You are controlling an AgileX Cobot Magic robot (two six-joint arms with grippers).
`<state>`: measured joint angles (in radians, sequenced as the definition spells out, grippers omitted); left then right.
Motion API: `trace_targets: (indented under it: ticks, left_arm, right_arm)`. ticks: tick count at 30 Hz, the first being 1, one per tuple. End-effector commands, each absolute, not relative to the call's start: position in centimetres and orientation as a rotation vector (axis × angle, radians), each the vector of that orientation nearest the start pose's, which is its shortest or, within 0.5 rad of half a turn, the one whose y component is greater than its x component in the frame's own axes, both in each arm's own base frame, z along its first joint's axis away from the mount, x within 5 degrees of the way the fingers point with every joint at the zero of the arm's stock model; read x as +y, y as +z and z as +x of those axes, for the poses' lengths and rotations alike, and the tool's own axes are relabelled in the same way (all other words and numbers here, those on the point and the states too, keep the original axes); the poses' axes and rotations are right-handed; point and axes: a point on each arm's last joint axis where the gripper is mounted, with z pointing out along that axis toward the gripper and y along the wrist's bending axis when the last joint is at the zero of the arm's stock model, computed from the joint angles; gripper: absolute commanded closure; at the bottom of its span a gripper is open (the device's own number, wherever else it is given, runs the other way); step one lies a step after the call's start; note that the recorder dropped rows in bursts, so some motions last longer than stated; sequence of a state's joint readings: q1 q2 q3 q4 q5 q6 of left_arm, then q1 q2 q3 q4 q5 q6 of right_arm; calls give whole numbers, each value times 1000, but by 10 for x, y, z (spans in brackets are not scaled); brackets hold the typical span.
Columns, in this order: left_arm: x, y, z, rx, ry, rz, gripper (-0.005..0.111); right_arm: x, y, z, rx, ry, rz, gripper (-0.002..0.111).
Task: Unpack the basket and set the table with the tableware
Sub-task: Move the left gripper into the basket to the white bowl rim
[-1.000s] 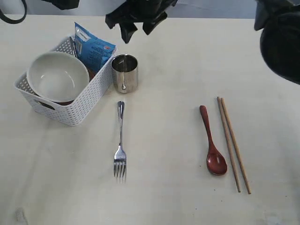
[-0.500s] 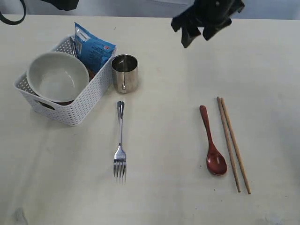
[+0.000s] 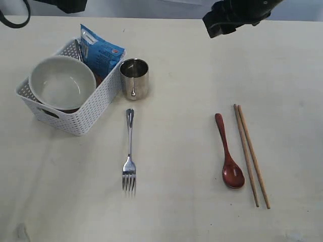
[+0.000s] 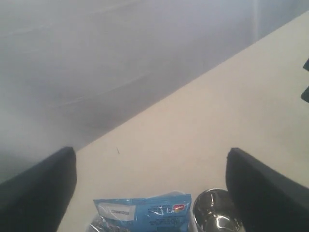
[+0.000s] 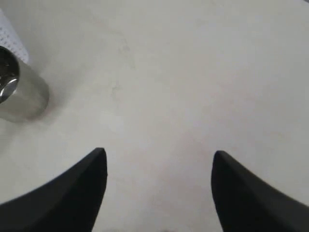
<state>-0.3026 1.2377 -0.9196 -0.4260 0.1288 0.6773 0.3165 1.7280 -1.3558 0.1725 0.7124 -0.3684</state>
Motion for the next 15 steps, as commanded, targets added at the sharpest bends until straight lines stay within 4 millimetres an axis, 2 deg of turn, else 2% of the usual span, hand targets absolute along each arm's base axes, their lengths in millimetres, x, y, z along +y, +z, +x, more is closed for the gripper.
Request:
trace_targets:
  ticks: [1, 6, 9, 12, 15]
  left_arm:
    - [-86, 326, 280, 1935, -117, 538, 28]
    - [-55, 305, 322, 2118, -92, 420, 28]
    - [-37, 294, 336, 2240, -133, 320, 28]
    - [-30, 285, 340, 2431, -192, 329, 28]
    - [-25, 282, 336, 2539, -123, 355, 34]
  right_arm:
    - [124, 285, 342, 2375, 167, -748, 48]
    - [121, 296, 332, 2342, 167, -736, 48]
    - [121, 297, 331, 2342, 183, -725, 48]
    - [121, 297, 331, 2343, 188, -722, 48]
    - [122, 297, 331, 2344, 199, -715, 48]
